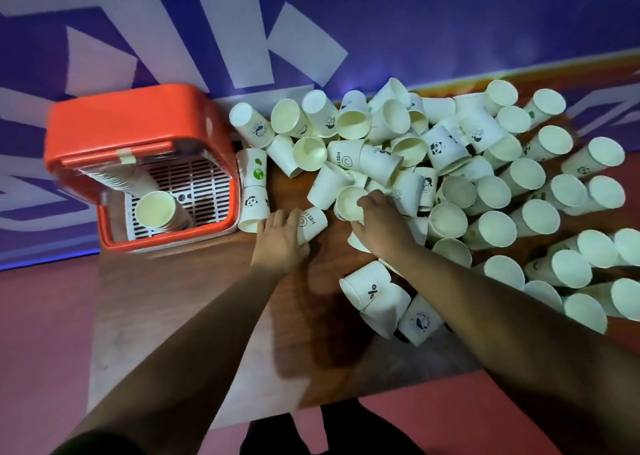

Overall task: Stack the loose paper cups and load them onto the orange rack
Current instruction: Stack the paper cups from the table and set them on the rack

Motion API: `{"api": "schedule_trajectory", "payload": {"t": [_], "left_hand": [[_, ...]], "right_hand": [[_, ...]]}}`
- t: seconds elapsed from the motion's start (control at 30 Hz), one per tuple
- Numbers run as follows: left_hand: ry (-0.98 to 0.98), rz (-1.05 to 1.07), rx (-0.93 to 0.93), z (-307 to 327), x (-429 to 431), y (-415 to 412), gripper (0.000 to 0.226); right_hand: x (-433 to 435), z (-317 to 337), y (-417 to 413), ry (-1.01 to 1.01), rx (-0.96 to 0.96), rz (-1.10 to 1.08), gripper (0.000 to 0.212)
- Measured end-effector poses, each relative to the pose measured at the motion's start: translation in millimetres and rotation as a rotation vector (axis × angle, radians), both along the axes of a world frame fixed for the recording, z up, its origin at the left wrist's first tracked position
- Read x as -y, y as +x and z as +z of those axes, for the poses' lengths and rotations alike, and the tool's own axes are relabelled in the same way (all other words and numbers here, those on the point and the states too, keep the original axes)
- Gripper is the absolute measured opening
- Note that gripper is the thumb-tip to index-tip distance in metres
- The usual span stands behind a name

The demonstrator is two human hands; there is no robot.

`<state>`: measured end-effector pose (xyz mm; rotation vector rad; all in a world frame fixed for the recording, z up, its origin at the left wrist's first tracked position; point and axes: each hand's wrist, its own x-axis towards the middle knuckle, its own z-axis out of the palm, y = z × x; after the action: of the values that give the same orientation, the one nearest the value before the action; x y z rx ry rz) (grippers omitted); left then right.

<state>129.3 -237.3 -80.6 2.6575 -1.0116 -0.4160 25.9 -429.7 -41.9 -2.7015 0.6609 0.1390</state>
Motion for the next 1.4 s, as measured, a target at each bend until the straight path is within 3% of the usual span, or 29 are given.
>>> {"api": "schedule_trajectory", "payload": {"t": [0.1,0.23,0.43,0.57,0.63,0.73,0.87,1.0,1.17,1.3,1.4], "left_hand": [[-0.204,0.154,-0.137,14,-17,-16,0.07],[-0.271,0.333,-0.243,33,-40,-23,0.068],[-0.469,0.571,-0.339,63,-77,-19,0.064],[-0.621,0.657,-0.378,83,-111,-8,0.088],[-0.666,0.728,-0.368,94,-129,1,0.079],[-0.669,0.763,-0.245,107,-159,18,0.065],[-0.591,0.8,-0.15,107,-196,49,0.075],[-0.602,0.8,-0.108,108,-212,81,0.075],[-0.499,0.71,-0.094,97,-216,116,0.082],[-0.391,0.555,-0.084,81,-210,134,0.074],[-0.335,0.472,-0.073,70,-206,142,0.07]], "right_hand": [[-1,-7,6,-0.013,-0.021,0.038,0.029],[-6,-14,8,-0.056,0.04,0.075,0.007],[-19,11,11,0.068,0.225,0.069,0.008],[-32,45,23,0.212,0.388,0.038,0.013],[-44,62,35,0.251,0.407,0.025,0.012],[-68,82,57,0.366,0.406,-0.011,0.012],[-106,100,87,0.504,0.368,-0.015,0.011],[-144,103,115,0.548,0.401,-0.013,0.026],[-174,101,142,0.531,0.42,-0.058,0.013],[-188,97,151,0.548,0.48,-0.099,0.024],[-197,92,158,0.537,0.409,-0.134,0.035]]}}
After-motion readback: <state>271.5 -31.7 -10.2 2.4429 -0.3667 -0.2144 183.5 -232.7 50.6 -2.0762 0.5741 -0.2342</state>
